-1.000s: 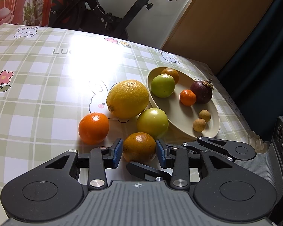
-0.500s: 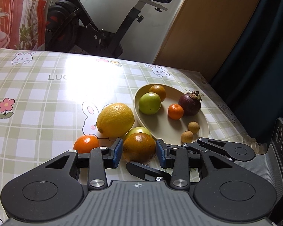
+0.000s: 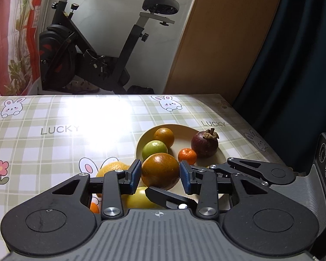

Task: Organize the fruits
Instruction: 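Carry the dark orange with the left tool over the plate, then open the left tool to release the dark orange and withdraw, then move the left tool to a small bright orange and close around it, then carry the small orange with the left tool onto the plate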

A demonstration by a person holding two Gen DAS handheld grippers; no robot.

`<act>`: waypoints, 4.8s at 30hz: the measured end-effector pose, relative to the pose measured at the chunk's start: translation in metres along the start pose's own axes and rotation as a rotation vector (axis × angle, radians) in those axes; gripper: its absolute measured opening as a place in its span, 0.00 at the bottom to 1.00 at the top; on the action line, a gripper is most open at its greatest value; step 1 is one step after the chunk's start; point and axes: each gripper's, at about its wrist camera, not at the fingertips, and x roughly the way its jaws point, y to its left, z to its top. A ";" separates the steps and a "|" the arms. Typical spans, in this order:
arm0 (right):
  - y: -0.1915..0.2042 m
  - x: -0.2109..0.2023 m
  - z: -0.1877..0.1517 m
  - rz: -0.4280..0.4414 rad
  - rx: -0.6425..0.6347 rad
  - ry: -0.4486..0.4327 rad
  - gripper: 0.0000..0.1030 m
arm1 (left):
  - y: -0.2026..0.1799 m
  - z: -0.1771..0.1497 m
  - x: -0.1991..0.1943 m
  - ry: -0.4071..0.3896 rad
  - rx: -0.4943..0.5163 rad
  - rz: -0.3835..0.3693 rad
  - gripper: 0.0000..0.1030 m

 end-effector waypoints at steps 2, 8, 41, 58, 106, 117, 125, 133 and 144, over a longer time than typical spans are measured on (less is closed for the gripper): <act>-0.005 0.001 0.002 -0.011 0.002 -0.002 0.44 | -0.002 0.005 0.006 0.004 0.003 -0.009 0.39; -0.027 0.006 0.004 -0.038 0.033 0.000 0.44 | -0.011 0.016 0.026 0.022 0.035 -0.026 0.39; -0.078 0.045 -0.022 -0.102 0.163 0.139 0.45 | -0.029 0.012 0.113 0.184 0.087 -0.017 0.39; -0.074 0.007 0.014 -0.121 0.123 0.038 0.45 | 0.007 0.042 0.040 0.034 0.086 -0.007 0.41; 0.066 0.103 -0.019 0.133 -0.160 0.278 0.43 | 0.118 -0.038 0.017 0.246 -0.097 -0.063 0.38; 0.066 0.084 -0.025 0.136 -0.128 0.225 0.42 | 0.104 -0.042 0.011 0.242 -0.044 -0.048 0.38; 0.060 0.060 -0.022 0.127 -0.113 0.138 0.42 | 0.079 -0.032 -0.003 0.196 0.024 -0.018 0.38; 0.039 0.034 -0.011 0.101 -0.058 0.035 0.42 | 0.052 -0.009 -0.009 0.152 0.081 -0.007 0.38; -0.016 0.012 0.007 0.039 0.026 -0.065 0.42 | -0.002 0.032 0.018 0.134 0.167 0.004 0.38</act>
